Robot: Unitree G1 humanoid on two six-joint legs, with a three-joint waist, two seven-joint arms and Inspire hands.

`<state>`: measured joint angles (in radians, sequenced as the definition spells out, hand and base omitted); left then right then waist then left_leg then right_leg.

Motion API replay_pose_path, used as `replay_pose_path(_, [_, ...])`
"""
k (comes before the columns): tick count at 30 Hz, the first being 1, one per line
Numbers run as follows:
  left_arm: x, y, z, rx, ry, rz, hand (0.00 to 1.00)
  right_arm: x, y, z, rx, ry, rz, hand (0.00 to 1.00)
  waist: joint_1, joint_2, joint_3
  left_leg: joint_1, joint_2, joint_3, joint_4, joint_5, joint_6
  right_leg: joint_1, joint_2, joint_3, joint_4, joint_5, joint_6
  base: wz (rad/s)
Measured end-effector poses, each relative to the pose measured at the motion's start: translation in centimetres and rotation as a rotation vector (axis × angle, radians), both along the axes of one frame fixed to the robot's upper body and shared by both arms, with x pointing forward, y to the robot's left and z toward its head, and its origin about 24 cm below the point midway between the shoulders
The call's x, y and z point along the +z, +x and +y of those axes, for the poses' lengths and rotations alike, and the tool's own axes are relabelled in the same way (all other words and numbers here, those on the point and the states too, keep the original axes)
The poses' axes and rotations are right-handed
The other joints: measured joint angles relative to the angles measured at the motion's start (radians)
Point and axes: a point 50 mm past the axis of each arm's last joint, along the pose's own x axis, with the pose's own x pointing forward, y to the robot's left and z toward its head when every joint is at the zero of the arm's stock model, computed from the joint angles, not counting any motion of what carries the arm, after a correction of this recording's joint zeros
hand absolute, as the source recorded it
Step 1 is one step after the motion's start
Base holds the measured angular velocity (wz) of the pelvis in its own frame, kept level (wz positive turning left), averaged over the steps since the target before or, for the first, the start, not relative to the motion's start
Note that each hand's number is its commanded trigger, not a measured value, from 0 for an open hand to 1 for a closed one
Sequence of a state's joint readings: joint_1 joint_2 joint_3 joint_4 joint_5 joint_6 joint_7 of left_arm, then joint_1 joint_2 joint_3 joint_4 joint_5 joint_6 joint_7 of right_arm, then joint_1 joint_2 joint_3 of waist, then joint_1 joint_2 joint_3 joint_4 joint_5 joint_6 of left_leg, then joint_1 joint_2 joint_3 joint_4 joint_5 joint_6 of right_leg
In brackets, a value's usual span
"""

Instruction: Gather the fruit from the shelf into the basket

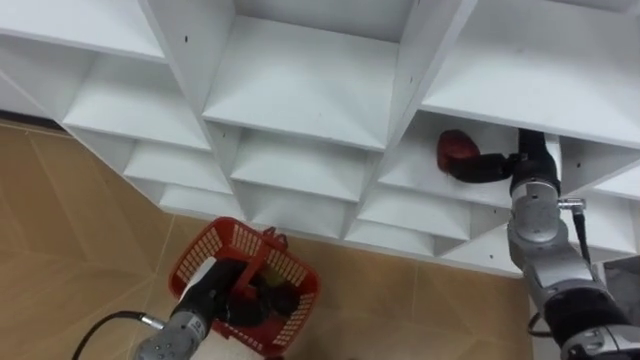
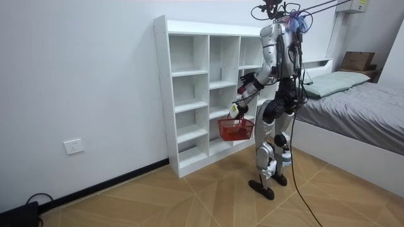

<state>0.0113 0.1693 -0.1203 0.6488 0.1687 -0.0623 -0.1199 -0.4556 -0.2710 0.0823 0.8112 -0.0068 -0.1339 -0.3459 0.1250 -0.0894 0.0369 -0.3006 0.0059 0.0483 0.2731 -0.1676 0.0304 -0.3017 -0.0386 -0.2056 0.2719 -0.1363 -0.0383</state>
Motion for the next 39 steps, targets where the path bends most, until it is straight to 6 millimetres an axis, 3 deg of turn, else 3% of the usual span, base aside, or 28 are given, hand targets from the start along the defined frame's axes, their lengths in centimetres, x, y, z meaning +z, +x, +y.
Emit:
replay_pose_path(10, [0.3, 1.1, -0.5, -0.002, -0.005, -0.005, 1.0, 0.5, 0.3, -0.2, -0.001, -0.017, -0.01, 0.0, 0.008, 0.002, 0.0012, -0.038, -0.002, 0.004, 0.013, 0.004, 0.001, -0.043, -0.004, 0.007, 0.021, 0.001, -0.001, 0.0])
replay_pose_path(13, [0.3, 1.6, -1.1, -0.002, -0.021, 0.0, 1.0, 1.2, 0.9, 0.0, 0.004, -0.016, -0.031, 0.0, 0.009, 0.011, 0.0065, -0.039, -0.003, 0.007, 0.013, 0.005, 0.002, -0.046, -0.006, 0.008, 0.022, 0.001, -0.002, -0.01])
replay_pose_path(20, [0.1, 1.6, -1.7, 0.001, -0.033, 0.016, 1.0, 1.4, 1.0, 0.0, 0.005, -0.016, -0.038, 0.0, 0.015, 0.017, 0.0062, -0.056, -0.002, 0.008, 0.016, 0.007, 0.002, -0.065, -0.006, 0.009, 0.028, 0.001, -0.002, -0.01])
replay_pose_path(29, [-0.2, 1.8, -2.0, 0.015, -0.028, 0.029, 1.0, 1.2, 1.0, 0.4, 0.023, -0.021, -0.028, 0.0, 0.016, 0.023, 0.006, -0.055, -0.003, 0.009, 0.016, 0.008, 0.002, -0.064, -0.006, 0.01, 0.028, 0.001, -0.002, 0.0])
replay_pose_path(39, [-0.6, 1.8, -2.6, 0.017, -0.058, 0.051, 1.0, -0.5, 0.5, 0.7, 0.065, -0.048, 0.06, 0.0, 0.016, 0.036, 0.0067, -0.056, -0.002, 0.008, 0.017, 0.008, 0.002, -0.067, -0.007, 0.01, 0.036, 0.002, -0.004, 0.0])
